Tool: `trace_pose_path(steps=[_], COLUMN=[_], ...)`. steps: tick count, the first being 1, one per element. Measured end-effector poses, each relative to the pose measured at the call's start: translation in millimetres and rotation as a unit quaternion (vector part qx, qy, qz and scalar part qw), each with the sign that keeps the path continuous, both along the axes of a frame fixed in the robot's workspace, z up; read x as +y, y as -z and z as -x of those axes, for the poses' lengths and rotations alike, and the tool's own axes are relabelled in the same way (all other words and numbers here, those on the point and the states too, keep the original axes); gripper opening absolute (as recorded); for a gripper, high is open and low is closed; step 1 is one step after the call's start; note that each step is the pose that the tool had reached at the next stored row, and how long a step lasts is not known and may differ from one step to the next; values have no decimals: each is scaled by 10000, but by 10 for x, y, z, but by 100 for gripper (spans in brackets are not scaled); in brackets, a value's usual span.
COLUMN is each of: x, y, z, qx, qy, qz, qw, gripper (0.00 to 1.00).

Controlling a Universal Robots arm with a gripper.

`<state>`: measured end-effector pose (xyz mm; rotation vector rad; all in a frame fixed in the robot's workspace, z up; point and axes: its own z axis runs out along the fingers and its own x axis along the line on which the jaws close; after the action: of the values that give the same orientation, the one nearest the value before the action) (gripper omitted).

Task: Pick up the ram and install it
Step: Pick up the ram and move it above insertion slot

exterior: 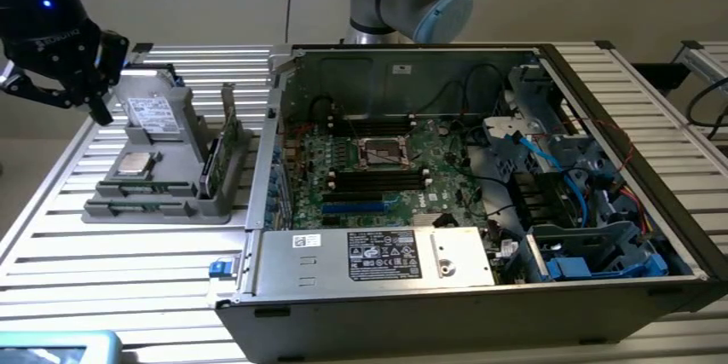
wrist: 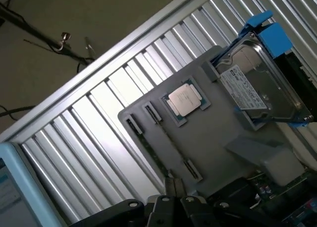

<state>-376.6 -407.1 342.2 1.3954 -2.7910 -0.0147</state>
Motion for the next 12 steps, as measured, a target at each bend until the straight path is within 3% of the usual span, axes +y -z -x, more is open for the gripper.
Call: trace_pose_path(steps=[6,12], x=[0,0], y=[3,5], z=[0,0], qx=[-19,-63], qy=[-547,-1085], qz=[-3,-2], qw=[9985,9941], gripper=[11,11])
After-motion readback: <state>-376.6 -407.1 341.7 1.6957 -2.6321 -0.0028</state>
